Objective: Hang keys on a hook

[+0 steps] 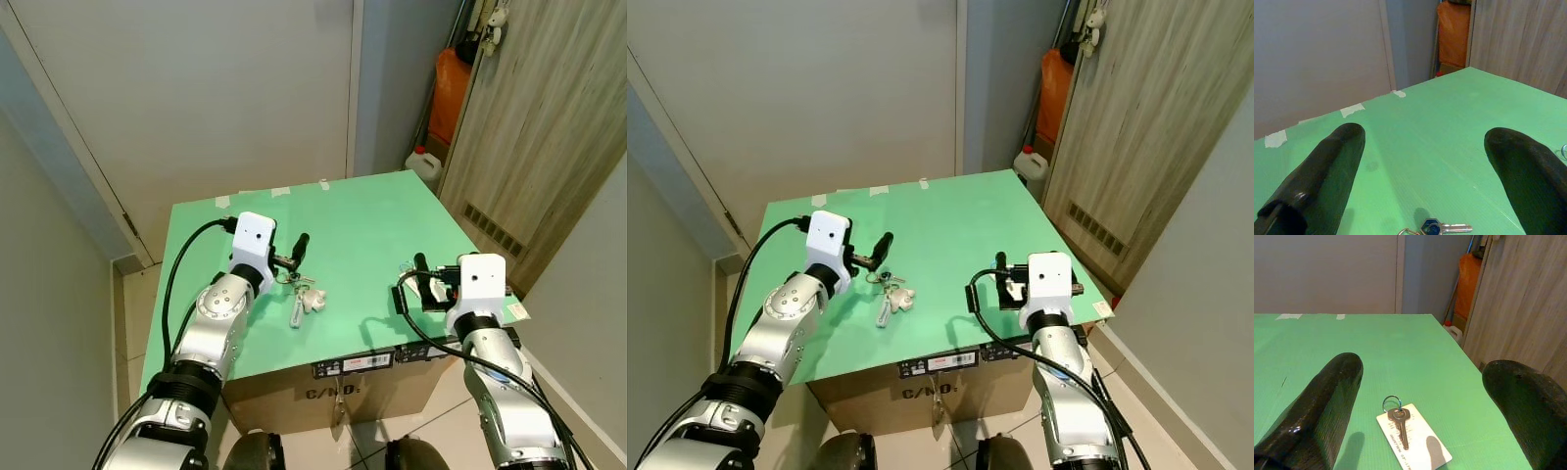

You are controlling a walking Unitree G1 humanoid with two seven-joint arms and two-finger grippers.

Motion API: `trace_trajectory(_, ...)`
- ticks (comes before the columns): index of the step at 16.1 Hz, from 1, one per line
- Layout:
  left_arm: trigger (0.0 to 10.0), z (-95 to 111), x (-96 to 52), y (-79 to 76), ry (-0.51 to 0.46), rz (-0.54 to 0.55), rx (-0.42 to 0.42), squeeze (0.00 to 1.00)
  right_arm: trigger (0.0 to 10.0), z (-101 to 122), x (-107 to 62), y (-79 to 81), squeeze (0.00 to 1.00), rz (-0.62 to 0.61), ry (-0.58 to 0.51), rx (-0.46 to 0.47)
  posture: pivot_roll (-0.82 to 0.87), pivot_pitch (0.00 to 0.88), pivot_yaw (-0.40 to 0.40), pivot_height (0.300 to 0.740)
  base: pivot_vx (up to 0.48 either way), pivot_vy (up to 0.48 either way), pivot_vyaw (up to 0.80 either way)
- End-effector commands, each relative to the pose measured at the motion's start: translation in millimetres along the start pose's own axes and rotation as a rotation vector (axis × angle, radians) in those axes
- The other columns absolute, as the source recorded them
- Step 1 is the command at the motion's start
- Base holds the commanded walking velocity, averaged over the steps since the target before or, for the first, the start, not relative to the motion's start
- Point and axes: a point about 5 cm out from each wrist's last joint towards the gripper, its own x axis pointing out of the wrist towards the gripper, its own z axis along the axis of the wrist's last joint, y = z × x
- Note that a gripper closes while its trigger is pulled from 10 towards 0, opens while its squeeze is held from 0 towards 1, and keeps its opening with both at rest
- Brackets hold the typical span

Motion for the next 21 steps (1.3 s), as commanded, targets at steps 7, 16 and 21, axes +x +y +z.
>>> trace_trajectory(7, 10.0, 4.7, 6.2, -6.7, -0.027, -0.017, 0.005, 0.0, 10.0, 7.9, 5.3, 7.6, 0.0, 0.066, -0.011, 0.01, -0.16, 0.0, 0.042, 0.74, 0.0, 0.0, 0.0)
trace_trajectory(16, 10.0, 2.5, 7.1, -9.8, -0.03, -0.014, 0.0, 0.0, 10.0, 5.7, 4.8, 11.0, 0.0, 0.09, 0.011, 0.006, -0.16, 0.0, 0.045, 0.74, 0.0, 0.0, 0.0)
trace_trajectory(21, 10.0, 2.4, 7.6, -11.2, -0.03, -0.017, 0.0, 0.0, 10.0, 5.6, 5.5, 12.9, 0.0, 0.093, 0.015, 0.007, -0.16, 0.0, 0.046, 0.74, 0.0, 0.0, 0.0)
